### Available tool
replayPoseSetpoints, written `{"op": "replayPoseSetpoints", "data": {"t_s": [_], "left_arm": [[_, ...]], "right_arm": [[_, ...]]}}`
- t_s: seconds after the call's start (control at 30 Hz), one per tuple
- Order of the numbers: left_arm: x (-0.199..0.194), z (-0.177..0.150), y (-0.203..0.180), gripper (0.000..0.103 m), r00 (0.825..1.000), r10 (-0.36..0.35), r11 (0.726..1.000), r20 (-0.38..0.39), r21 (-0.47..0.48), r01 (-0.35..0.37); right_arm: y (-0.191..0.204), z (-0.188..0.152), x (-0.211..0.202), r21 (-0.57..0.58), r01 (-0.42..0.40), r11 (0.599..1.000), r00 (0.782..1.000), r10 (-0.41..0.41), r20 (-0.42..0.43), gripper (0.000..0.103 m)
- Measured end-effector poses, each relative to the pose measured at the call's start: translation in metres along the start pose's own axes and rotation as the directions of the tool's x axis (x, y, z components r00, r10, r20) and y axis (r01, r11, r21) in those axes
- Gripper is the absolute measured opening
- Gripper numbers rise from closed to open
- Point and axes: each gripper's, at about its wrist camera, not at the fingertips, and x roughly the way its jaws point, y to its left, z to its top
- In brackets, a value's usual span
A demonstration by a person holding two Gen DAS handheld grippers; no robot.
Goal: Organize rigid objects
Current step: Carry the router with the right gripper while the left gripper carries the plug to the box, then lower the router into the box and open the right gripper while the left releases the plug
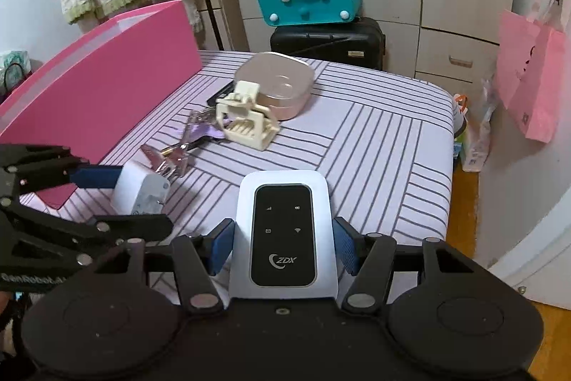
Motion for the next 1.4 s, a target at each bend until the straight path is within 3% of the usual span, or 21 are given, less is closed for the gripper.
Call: {"op": "replayPoseSetpoints", "data": {"t_s": [0.33,0.73,0.97,1.23,1.4], "left_arm": [[-0.045,-0.004,0.008,0.056,0.999,0.033,0.999,0.034,0.023,-0.034],[-0.111,0.0,0.027,0.056,0.994,-0.02,0.999,0.104,0.03,0.017],[-0.151,0.005,0.053,0.056,0.991,-0.03,0.999,0.133,0.049,0.023],[-0.183,0.013,0.103,0.056,0.996,-0.045,0.999,0.083,-0.015,0.047],[-0.192,0.017,0.134,0.056,0.996,0.029,0.999,0.088,-0.019,-0.027]], "right_arm": [[0.03,-0.002,-0.028,-0.042,-0.039,0.998,0.999,0.039,-0.006,0.065],[0.073,0.015,-0.078,-0.069,-0.134,0.989,0.99,0.136,0.024,0.065],[0.097,0.04,-0.093,-0.072,-0.218,0.973,0.975,0.221,0.037,0.065],[0.139,0.078,-0.098,-0.157,-0.263,0.952,0.961,0.272,0.038,0.065],[0.163,0.106,-0.09,-0.212,-0.282,0.936,0.954,0.297,0.039,0.065]]}}
